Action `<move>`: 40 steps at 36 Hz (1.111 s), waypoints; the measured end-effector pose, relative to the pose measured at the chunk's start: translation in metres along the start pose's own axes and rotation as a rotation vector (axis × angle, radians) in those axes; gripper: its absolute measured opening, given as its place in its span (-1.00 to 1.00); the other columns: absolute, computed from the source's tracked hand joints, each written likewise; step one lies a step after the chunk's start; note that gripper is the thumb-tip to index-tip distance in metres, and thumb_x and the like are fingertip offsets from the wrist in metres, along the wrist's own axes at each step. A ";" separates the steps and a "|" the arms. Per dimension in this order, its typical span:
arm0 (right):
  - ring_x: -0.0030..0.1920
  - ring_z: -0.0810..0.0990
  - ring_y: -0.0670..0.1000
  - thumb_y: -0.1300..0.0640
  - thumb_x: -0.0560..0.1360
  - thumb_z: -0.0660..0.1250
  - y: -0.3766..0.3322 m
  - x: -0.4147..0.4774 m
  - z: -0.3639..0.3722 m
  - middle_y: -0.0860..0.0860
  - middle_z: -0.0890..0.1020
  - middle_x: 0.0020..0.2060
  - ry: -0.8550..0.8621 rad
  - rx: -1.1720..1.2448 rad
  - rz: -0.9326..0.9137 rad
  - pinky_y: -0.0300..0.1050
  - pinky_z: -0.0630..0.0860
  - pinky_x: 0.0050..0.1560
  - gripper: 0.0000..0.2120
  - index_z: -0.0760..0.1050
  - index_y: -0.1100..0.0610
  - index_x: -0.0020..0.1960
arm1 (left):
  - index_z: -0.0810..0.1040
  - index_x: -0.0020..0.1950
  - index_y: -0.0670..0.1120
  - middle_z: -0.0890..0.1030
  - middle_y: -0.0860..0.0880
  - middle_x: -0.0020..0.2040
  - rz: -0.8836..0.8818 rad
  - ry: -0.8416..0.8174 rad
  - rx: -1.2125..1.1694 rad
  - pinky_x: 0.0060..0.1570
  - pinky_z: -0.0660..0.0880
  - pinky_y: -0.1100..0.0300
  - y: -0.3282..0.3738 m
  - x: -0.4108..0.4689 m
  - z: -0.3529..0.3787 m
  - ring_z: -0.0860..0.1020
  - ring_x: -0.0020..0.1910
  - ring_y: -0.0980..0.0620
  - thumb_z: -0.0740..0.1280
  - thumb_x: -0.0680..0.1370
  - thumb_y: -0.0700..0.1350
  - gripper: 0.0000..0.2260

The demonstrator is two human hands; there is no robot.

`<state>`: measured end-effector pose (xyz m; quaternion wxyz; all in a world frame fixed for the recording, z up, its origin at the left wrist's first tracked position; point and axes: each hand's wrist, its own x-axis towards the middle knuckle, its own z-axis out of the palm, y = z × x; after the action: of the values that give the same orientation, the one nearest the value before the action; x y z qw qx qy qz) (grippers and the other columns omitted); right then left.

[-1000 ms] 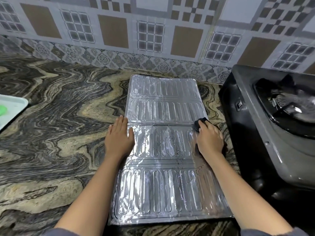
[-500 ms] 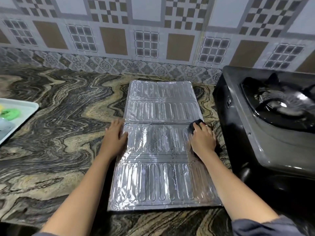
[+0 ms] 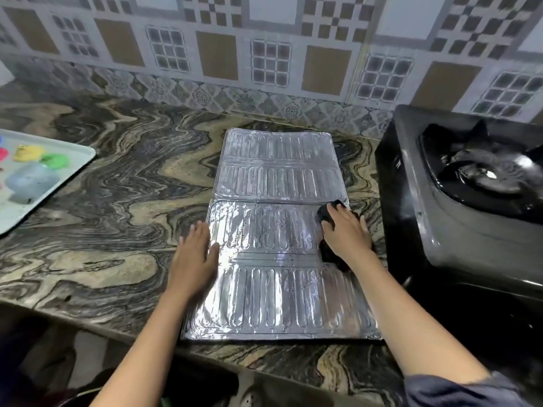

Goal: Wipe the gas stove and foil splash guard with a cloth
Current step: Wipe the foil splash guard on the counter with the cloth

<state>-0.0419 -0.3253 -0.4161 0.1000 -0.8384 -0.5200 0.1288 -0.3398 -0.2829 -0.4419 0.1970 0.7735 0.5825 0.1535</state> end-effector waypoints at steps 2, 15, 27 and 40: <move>0.52 0.04 -0.02 -0.04 0.58 0.08 0.005 -0.001 0.003 -0.01 0.16 0.51 0.074 -0.027 -0.035 0.06 -0.18 0.51 -0.52 0.14 0.00 0.48 | 0.03 0.53 -0.11 0.02 -0.06 0.55 0.004 -0.016 0.008 0.51 -0.03 -0.02 -0.001 0.001 0.000 -0.02 0.53 -0.01 0.08 0.63 0.02 -0.48; 0.47 0.20 0.06 0.00 0.59 0.10 0.003 -0.003 0.023 0.02 0.33 0.44 0.259 0.106 -0.010 0.01 -0.03 0.49 -0.59 0.32 0.04 0.41 | -0.13 0.54 0.04 -0.07 0.00 0.55 -0.015 -0.029 0.108 0.48 -0.19 0.07 -0.020 -0.025 0.000 -0.13 0.51 0.09 -0.01 0.59 0.22 -0.40; 0.46 0.22 0.08 0.06 0.60 0.08 -0.034 -0.007 0.045 0.06 0.32 0.44 0.319 0.178 0.063 0.02 0.02 0.47 -0.61 0.32 0.07 0.40 | -0.19 0.53 0.05 -0.12 0.06 0.55 -0.032 0.027 0.249 0.47 -0.17 0.13 -0.018 -0.026 0.007 -0.15 0.52 0.12 -0.15 0.57 0.26 -0.42; 0.47 0.19 0.10 0.06 0.60 0.06 -0.083 -0.012 0.056 0.08 0.27 0.46 0.236 0.186 -0.011 0.03 -0.01 0.48 -0.60 0.28 0.07 0.43 | -0.20 0.53 0.05 -0.17 0.07 0.54 -0.039 0.001 0.222 0.45 -0.23 0.15 -0.017 -0.027 0.005 -0.22 0.50 0.15 -0.17 0.57 0.26 -0.41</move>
<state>-0.1356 -0.2978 -0.4426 0.2384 -0.8321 -0.4950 0.0765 -0.3589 -0.3059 -0.4546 0.1128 0.7792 0.6108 0.0845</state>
